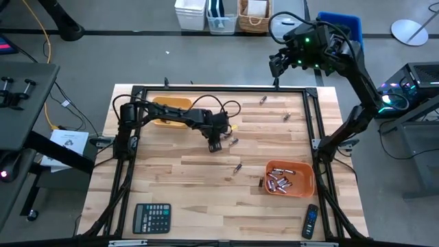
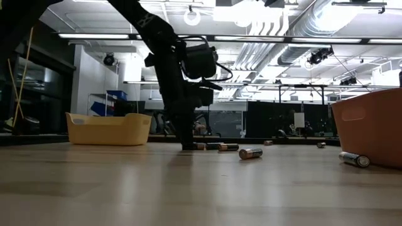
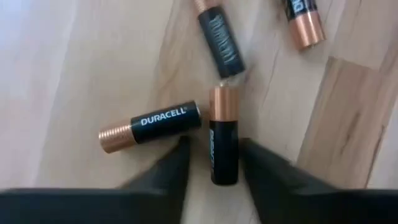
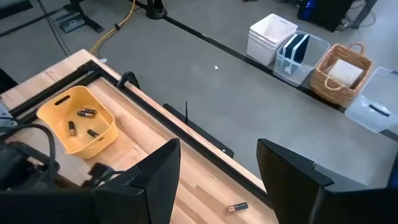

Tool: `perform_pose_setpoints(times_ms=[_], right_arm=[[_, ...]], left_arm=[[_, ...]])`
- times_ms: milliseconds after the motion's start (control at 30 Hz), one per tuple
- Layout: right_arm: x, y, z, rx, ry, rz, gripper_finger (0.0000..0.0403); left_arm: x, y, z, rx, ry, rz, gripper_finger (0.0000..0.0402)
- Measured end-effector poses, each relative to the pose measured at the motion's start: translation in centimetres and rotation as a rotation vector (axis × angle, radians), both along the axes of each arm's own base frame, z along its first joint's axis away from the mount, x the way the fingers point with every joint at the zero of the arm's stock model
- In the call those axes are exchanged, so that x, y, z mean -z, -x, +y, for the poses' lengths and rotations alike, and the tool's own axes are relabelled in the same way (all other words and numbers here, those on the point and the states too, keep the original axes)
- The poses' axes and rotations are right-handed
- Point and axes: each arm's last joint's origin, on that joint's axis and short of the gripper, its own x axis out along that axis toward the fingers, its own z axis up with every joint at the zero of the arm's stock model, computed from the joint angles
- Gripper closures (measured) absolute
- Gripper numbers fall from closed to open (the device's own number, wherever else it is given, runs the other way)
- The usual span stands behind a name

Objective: Sort batteries
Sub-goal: Put the black battery into the yellow bin

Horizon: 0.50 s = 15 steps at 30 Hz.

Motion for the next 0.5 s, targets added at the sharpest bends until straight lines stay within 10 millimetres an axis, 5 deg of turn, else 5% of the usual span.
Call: perform_pose_setpoints(times_ms=[100,200,333,500], right_arm=[[0.0,0.0,0.0,-0.013,0.013,0.015,0.0196],[0.0,0.0,0.0,-0.026,0.025,0.03,0.0196],[0.0,0.0,0.0,-0.041,0.041,0.046,0.0196],[-0.1,0.0,0.0,-0.056,0.06,0.053,0.0196]], left_arm=[[-1.2,0.7,-0.2,0.015,0.072,0.009,0.0372],[-3.5,2.0,-0.7,0.023,0.128,0.015,0.0373],[-10.2,3.4,-0.8,0.078,0.078,-0.183,0.0373],[-16.3,7.2,1.5,-0.014,-0.12,-0.317,0.0373]])
